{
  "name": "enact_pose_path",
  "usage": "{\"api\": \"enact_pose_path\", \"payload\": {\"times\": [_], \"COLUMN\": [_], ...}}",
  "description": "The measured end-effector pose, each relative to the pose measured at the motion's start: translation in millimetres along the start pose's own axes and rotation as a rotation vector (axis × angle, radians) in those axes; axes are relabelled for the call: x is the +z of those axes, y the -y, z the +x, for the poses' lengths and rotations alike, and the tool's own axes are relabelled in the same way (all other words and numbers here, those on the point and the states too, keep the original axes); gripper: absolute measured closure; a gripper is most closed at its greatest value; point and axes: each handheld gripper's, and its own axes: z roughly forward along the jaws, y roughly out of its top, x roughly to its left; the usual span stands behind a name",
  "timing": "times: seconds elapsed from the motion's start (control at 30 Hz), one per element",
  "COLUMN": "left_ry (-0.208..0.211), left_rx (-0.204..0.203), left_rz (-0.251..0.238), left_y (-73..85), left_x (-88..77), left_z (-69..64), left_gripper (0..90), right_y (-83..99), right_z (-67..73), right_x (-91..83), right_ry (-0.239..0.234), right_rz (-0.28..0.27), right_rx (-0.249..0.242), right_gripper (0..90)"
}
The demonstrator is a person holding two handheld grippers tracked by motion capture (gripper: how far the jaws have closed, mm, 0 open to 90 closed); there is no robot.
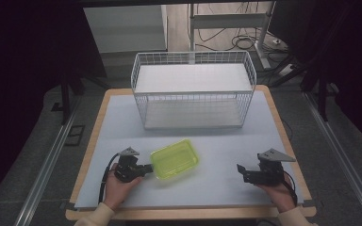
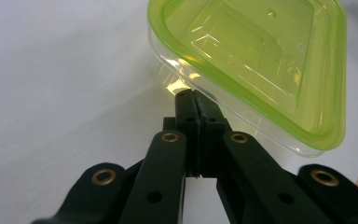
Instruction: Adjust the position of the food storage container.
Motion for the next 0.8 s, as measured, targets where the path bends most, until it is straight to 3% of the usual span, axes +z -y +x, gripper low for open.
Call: {"api": "enact_pose_path", "payload": {"times": [0.43,0.67,0.8], "left_ry": [0.026,0.026,0.022], "left_rx": [0.01,-0.009,-0.045], "left_rz": [0.004,-0.012,-0.035], "left_y": [-11.1,-7.6,-5.2], "left_x": [16.9,6.7,-4.0], "left_z": [-10.1,-3.6,5.1], "left_gripper": [89.2,89.5,89.6], "right_y": [0.2,0.3,0.3], "right_z": [0.2,-0.3,-0.4], "right_x": [0.1,0.0,-0.3], "right_ry": [0.001,0.002,0.004], "right_rz": [0.003,0.003,0.002], "right_rx": [-0.005,-0.005,-0.007], "right_gripper": [8.2,8.3,8.3]}}
